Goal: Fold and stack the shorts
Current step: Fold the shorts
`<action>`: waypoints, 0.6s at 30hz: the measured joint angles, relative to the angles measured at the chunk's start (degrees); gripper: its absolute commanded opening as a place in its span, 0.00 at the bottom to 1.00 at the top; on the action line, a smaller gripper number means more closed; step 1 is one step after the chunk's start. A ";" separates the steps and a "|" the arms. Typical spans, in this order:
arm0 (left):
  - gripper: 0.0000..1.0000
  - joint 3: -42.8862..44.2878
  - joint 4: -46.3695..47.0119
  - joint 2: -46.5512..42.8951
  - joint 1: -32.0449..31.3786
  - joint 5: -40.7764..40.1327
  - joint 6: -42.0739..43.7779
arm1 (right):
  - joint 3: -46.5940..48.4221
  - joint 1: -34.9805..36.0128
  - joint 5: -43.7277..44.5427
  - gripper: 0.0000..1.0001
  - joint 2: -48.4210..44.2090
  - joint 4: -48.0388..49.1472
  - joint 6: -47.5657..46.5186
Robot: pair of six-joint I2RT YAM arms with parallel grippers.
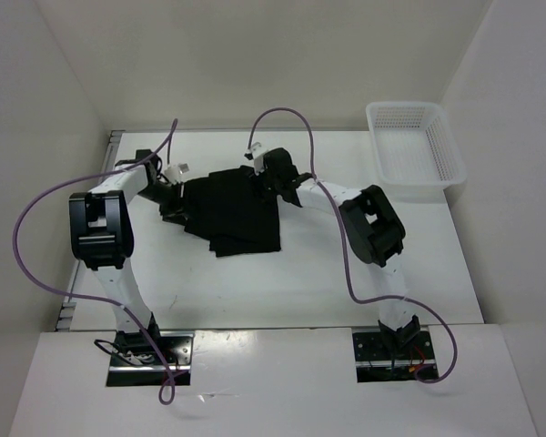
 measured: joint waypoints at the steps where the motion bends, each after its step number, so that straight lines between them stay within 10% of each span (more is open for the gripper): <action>1: 0.54 -0.42 -0.07 0.00 -0.04 0.07 0.00 | 0.11 0.00 0.55 0.46 0.28 0.00 0.92; 6: 0.25 -1.92 -1.29 0.90 -0.28 1.14 0.02 | 1.01 0.00 4.20 0.46 1.73 0.11 3.67; 18: 0.30 -3.80 -4.28 0.59 -0.98 -4.50 0.04 | 4.76 0.07 11.96 0.45 5.55 -1.18 7.67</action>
